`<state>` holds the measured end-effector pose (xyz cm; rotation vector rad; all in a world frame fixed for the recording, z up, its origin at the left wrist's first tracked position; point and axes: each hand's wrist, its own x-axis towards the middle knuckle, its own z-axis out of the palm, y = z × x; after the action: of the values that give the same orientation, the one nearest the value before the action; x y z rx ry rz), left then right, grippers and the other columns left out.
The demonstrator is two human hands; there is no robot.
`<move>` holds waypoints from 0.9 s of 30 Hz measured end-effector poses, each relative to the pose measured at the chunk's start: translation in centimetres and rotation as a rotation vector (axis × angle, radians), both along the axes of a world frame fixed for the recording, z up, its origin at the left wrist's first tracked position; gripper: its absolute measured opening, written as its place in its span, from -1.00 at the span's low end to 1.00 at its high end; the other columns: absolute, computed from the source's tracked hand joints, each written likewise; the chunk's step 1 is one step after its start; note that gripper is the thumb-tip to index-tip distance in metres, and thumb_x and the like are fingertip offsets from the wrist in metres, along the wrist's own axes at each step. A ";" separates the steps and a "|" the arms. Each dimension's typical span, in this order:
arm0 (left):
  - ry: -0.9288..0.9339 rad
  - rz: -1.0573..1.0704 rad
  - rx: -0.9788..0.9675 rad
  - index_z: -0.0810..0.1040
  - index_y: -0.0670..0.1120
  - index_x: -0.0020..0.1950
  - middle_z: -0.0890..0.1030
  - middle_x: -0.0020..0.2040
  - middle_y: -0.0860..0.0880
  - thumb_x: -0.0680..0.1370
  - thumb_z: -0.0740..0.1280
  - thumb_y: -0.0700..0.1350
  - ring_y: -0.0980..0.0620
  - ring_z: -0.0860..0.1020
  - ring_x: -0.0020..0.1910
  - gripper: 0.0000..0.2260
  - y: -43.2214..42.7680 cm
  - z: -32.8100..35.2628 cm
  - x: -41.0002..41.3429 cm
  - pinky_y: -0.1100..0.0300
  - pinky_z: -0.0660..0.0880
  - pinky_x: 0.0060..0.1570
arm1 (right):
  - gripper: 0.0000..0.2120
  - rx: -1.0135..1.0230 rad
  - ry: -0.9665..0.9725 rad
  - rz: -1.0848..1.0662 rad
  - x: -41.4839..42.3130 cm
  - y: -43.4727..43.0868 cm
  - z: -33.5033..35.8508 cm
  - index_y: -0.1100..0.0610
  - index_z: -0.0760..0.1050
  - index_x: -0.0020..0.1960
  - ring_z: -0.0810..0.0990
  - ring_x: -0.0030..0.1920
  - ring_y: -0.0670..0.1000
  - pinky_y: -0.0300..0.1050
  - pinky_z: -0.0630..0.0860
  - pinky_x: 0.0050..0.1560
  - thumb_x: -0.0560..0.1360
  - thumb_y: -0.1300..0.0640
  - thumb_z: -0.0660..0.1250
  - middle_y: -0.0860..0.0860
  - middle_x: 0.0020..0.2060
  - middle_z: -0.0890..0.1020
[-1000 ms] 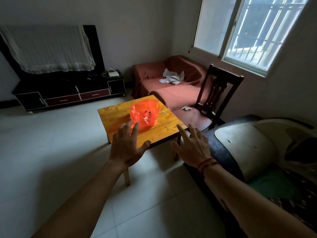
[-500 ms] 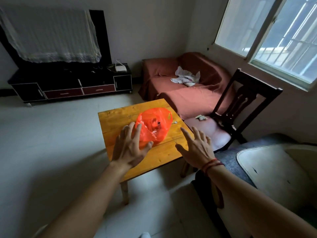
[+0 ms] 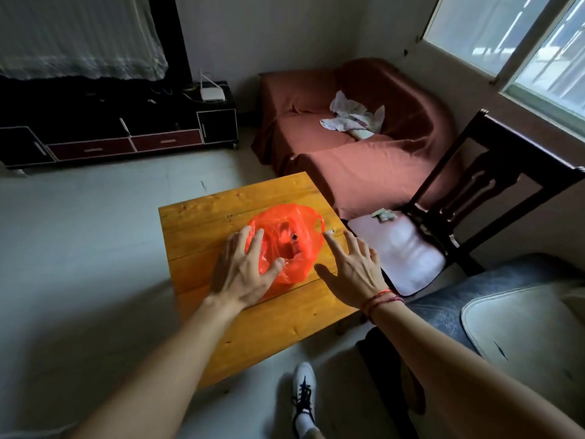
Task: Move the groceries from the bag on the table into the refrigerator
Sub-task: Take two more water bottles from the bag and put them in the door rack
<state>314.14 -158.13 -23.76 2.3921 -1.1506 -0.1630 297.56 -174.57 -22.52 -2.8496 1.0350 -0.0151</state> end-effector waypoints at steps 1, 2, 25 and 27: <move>0.005 0.003 0.008 0.24 -0.06 0.53 0.19 0.53 -0.15 0.42 -0.01 0.44 -0.19 0.21 0.44 -0.17 -1.1 -0.4 0.7 -0.14 0.25 0.40 | -0.26 0.009 0.007 0.007 0.8 -1.1 -0.6 -0.18 -0.03 0.57 0.24 0.46 0.25 0.28 0.24 0.39 0.45 -0.42 -0.04 0.17 0.53 0.19; 0.007 0.009 0.020 0.24 -0.06 0.53 0.19 0.53 -0.14 0.42 -0.02 0.44 -0.19 0.20 0.44 -0.17 -2.2 -0.8 1.4 -0.13 0.23 0.40 | -0.27 0.018 0.014 0.012 1.6 -2.2 -1.2 -0.18 -0.03 0.57 0.23 0.47 0.25 0.28 0.24 0.39 0.47 -0.40 0.00 0.17 0.54 0.18; 0.205 0.038 0.336 0.30 -0.09 0.48 0.22 0.52 -0.11 0.56 0.28 0.12 -0.14 0.22 0.45 -0.44 -15.6 -13.8 9.3 -0.06 0.31 0.35 | -0.33 0.363 0.216 0.122 15.9 -13.8 -15.1 -0.09 0.00 0.59 0.21 0.46 0.26 0.18 0.32 0.33 0.57 -0.17 0.18 0.21 0.52 0.17; 0.227 0.021 0.340 0.30 -0.10 0.47 0.27 0.48 -0.11 0.56 0.29 0.09 -0.14 0.24 0.43 -0.46 -16.0 -14.4 9.6 -0.04 0.32 0.34 | -0.32 0.398 0.231 0.134 16.5 -13.8 -15.7 -0.07 0.01 0.59 0.24 0.44 0.26 0.16 0.35 0.32 0.56 -0.16 0.20 0.20 0.50 0.19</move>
<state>323.79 -174.16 -38.16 2.5885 -1.0589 -0.6527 314.08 -188.33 -38.17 -2.5834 0.7719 0.4850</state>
